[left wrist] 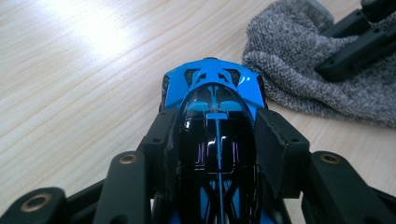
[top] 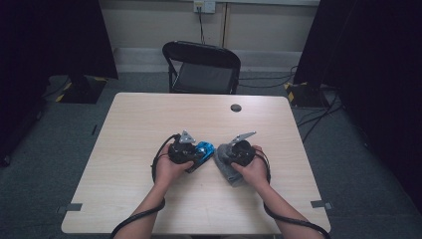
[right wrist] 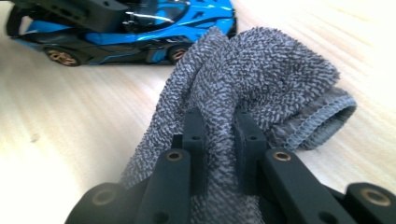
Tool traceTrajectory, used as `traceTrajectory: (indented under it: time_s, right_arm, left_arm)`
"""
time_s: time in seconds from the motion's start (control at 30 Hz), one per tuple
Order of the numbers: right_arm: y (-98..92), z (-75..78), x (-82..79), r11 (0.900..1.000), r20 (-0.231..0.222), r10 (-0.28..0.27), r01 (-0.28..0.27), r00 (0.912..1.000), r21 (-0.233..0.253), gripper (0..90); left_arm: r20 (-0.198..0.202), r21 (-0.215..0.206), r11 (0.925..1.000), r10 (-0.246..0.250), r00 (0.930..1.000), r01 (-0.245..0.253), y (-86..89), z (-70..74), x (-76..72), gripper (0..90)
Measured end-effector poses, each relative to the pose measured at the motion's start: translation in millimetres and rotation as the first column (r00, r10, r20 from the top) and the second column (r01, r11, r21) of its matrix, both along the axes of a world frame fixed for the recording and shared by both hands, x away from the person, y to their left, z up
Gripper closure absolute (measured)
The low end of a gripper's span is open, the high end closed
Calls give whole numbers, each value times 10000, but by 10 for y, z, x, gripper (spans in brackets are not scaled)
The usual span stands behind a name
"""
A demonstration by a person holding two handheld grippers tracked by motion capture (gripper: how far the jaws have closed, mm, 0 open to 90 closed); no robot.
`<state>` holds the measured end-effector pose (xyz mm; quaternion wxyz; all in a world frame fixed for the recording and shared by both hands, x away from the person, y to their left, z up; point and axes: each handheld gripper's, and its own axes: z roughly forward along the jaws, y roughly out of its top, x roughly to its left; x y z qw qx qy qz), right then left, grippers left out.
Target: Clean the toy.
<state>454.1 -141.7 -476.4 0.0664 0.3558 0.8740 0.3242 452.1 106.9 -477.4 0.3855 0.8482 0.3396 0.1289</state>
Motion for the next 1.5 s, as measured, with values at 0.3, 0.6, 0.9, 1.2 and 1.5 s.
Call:
traceTrajectory:
  time_s: [0.3,0.6,0.9,1.2,1.5]
  right_arm:
    - [52,-15,-104,9993,-19,295,-294,9996,236,775]
    - [148,-17,-184,9973,-54,664,-662,9978,312,774]
    - [189,-21,-233,9947,-223,902,-889,9957,523,775]
    - [300,-21,-314,9894,-249,1343,-1327,9906,588,773]
    - [390,-19,-382,9831,-331,1741,-1718,9842,625,773]
  left_arm:
    - [-4,5,10000,3,10000,-3,0,0,0,514]
    - [1,12,10000,-12,10000,12,2,0,-1,514]
    - [5,10,10000,-4,10000,4,1,0,0,514]
    - [14,-37,10000,6,10000,-5,2,-5,-4,514]
    - [32,-47,10000,2,10000,-2,2,-6,-4,514]
